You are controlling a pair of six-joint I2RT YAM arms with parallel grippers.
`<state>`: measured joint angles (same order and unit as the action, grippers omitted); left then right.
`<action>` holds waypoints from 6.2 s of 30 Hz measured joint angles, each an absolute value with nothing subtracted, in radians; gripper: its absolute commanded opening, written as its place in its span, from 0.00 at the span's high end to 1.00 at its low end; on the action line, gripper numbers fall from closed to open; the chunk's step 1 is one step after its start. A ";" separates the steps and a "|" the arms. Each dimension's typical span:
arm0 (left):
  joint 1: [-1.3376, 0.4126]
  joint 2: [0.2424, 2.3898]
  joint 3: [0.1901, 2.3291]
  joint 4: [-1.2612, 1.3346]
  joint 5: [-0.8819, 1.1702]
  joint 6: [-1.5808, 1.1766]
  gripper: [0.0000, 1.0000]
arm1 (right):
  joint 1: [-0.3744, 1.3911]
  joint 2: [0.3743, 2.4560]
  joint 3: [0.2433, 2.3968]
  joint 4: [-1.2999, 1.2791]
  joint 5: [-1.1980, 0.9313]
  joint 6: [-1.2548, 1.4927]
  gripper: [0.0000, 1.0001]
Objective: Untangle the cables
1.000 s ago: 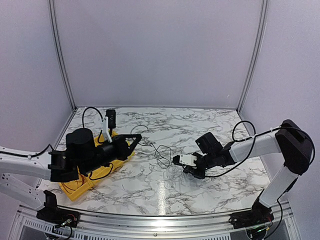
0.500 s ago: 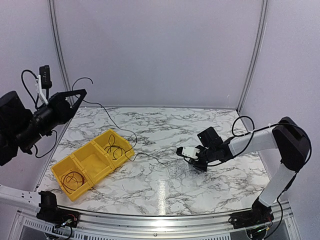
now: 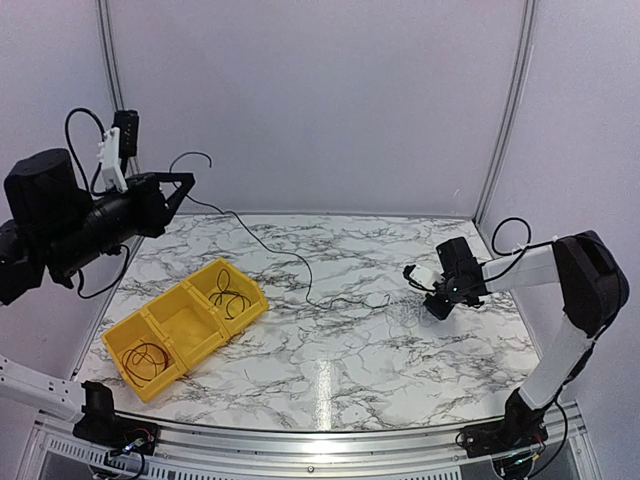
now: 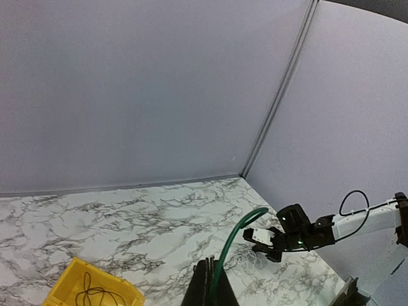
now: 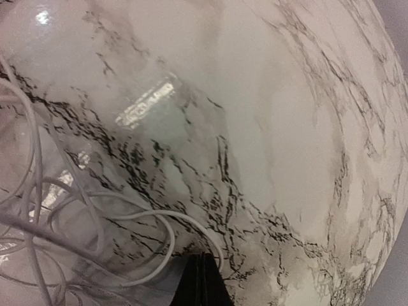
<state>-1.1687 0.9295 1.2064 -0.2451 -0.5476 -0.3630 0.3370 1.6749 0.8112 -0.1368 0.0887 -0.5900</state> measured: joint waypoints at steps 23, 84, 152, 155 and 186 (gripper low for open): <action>-1.173 1.063 1.436 -0.509 -0.888 -0.182 1.00 | 0.178 1.699 0.843 -0.162 0.088 -0.571 1.00; -1.064 1.214 1.408 -0.268 -0.851 0.136 1.00 | 0.163 1.702 0.880 -0.200 0.041 -0.572 0.56; -0.712 1.620 0.995 -0.259 -0.447 -0.406 1.00 | 0.162 1.702 0.880 -0.202 0.028 -0.601 0.56; -0.692 1.649 1.021 -0.279 -0.427 -0.421 1.00 | 0.162 1.702 0.880 -0.202 0.028 -0.603 0.56; -0.659 1.375 0.983 -0.487 -0.340 -0.492 0.53 | 0.159 1.703 0.882 -0.208 -0.002 -0.603 0.56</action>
